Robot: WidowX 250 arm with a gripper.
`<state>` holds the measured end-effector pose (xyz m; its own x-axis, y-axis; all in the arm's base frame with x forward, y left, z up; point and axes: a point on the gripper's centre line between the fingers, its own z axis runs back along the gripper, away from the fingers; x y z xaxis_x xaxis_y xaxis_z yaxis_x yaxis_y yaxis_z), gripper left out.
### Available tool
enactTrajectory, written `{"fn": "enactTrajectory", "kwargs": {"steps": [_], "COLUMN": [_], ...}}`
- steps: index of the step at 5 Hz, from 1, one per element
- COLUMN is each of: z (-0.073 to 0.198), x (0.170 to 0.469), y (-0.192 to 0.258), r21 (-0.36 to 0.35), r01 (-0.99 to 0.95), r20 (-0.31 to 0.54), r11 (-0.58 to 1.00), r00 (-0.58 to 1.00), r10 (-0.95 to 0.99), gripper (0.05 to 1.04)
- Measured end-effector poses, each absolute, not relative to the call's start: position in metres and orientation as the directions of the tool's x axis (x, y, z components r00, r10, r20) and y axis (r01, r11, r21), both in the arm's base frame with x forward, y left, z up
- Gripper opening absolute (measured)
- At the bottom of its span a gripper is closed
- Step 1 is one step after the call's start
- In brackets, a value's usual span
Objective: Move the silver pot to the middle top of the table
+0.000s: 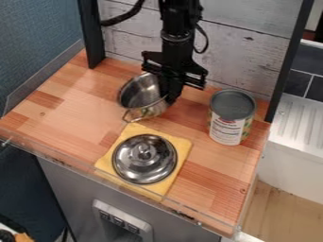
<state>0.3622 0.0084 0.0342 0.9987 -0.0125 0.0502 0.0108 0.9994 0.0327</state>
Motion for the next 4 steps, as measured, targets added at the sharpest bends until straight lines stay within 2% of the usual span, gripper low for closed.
{"fn": "enactTrajectory", "kwargs": {"steps": [3,4], "z": [0.02,0.02], "x": [0.379,0.377], "y": [0.001,-0.008], "r21": [0.009,0.0], "r01": [0.04,0.067], "r20": [0.038,0.026], "r11": [0.999,0.998], "r00": [0.998,0.997], "r10": [-0.04,-0.067], "gripper": [0.091,0.262]}}
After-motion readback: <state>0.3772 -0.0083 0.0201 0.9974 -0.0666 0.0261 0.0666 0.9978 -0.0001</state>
